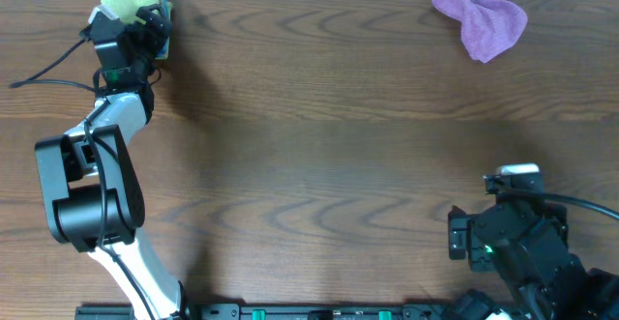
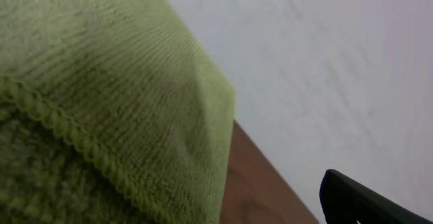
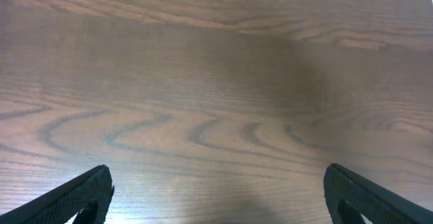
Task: Fold the cloth
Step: 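Lower the green cloth onto the blue cloth and release the left gripper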
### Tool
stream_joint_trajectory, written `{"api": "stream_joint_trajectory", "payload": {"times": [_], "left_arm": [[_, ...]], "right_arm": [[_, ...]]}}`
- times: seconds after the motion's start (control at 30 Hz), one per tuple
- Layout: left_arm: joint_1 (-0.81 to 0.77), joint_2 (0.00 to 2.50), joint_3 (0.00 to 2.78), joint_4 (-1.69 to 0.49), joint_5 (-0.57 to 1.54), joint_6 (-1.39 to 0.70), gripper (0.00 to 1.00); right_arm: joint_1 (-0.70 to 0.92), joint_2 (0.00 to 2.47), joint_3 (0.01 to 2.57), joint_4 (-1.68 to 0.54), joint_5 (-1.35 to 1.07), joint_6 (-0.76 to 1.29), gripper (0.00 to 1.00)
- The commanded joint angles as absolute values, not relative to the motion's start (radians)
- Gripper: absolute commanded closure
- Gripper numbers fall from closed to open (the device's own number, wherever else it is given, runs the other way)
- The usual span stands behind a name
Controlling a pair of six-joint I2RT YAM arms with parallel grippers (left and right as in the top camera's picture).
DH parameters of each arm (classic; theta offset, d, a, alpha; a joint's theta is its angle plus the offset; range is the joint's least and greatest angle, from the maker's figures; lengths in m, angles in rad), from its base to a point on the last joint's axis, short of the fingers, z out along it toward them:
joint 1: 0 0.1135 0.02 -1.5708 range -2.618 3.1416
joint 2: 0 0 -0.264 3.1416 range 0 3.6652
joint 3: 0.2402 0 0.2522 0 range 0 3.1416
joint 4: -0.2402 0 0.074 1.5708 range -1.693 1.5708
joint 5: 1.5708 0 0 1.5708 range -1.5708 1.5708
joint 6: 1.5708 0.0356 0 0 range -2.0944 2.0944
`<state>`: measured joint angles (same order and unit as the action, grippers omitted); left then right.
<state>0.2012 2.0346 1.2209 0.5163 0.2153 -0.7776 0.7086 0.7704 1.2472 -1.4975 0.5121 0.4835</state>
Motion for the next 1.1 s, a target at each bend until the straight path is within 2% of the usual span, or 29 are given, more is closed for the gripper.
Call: {"api": "stream_joint_trajectory", "payload": {"times": [0.0, 0.27, 0.83, 1.07], "left_arm": [[0.214, 1.991, 1.228, 0.488, 0.229, -0.756, 0.05], [0.255, 1.876, 1.228, 0.364, 0.231, -0.684, 0.04], [0.276, 1.729, 1.228, -0.063, 0.237, -0.650, 0.05], [0.276, 1.673, 1.228, -0.119, 0.250, -0.645, 0.05]], "right_arm": [[0.704, 0.773, 1.247, -1.495, 0.523, 0.501, 0.01], [0.704, 0.773, 1.247, -1.491, 0.520, 0.501, 0.01], [0.704, 0.773, 1.247, -1.481, 0.520, 0.500, 0.01], [0.704, 0.773, 1.247, -1.481, 0.519, 0.491, 0.01]]}}
